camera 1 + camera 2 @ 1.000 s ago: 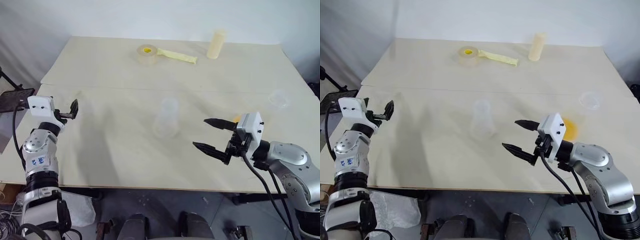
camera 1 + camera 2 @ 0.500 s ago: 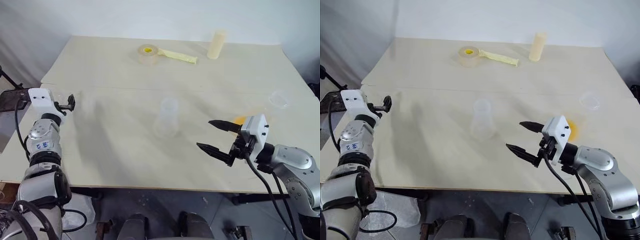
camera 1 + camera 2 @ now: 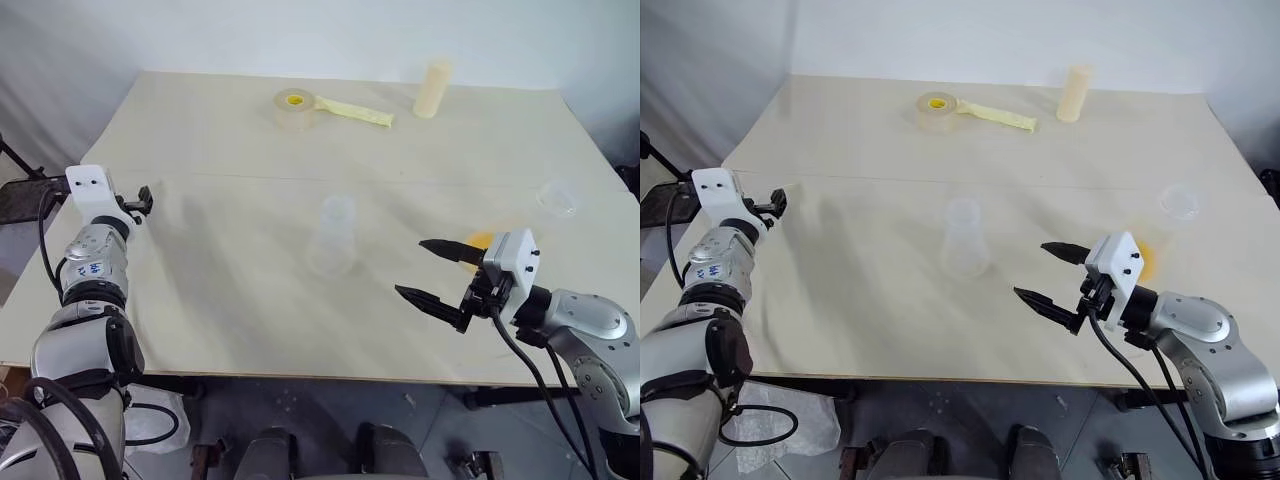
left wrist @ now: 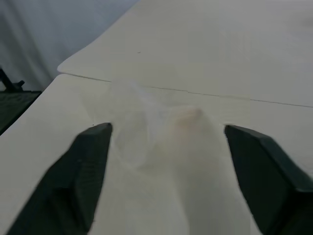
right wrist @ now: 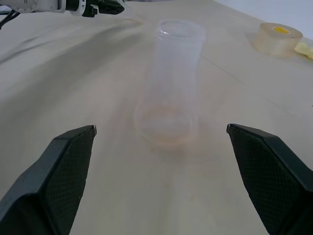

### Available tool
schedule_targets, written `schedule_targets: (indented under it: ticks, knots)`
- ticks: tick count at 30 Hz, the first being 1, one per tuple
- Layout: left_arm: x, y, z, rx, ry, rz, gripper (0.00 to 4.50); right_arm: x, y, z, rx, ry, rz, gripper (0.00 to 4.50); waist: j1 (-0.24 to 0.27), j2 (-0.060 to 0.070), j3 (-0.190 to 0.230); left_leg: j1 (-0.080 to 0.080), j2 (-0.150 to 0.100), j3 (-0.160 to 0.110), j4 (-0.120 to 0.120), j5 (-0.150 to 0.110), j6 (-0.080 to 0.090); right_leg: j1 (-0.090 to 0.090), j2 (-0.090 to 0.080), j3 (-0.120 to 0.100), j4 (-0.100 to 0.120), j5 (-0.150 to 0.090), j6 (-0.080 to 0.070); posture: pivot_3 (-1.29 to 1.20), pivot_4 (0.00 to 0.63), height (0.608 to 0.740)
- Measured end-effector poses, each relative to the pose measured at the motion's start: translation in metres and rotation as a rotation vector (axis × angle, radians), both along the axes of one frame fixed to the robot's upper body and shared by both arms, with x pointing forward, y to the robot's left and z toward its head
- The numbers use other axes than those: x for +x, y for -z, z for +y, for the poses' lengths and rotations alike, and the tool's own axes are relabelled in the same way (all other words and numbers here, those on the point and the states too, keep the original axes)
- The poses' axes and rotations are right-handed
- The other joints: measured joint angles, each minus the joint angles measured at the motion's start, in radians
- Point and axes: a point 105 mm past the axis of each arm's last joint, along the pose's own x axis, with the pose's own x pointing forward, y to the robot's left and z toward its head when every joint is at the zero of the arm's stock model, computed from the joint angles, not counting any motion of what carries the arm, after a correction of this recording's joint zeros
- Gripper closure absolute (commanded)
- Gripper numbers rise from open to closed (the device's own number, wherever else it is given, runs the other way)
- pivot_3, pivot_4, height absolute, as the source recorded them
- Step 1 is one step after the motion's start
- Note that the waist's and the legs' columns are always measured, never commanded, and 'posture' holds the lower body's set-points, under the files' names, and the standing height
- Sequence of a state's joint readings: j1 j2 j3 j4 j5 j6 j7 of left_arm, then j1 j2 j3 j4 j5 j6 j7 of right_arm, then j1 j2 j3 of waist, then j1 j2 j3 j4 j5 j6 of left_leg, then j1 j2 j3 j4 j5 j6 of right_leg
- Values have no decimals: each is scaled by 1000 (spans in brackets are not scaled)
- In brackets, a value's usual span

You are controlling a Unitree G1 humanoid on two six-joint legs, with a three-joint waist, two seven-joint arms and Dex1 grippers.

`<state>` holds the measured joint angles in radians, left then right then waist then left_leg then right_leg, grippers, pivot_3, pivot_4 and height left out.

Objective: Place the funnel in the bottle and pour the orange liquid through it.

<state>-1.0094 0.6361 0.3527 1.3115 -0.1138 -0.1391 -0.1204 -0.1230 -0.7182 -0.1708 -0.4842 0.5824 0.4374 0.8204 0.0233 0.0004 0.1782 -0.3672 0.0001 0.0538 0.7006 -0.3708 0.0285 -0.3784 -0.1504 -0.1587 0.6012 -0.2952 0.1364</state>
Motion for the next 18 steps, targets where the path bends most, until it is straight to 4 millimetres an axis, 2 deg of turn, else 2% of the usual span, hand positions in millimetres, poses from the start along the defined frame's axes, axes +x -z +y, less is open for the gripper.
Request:
schedule_targets:
  ticks: [8,18]
  knots:
    - [0,3,1,-10,-9,19,4407,1,-1,0,-3,1,-7,0,0,0,0,0,0,0,0,0,0,0,0,0,1,0,0,0,150,740]
    - [0,-3,-5,37,53,-15,4458,1,-1,-1,-2,12,-7,0,0,0,0,0,0,0,0,0,0,0,0,0,1,0,0,0,150,740]
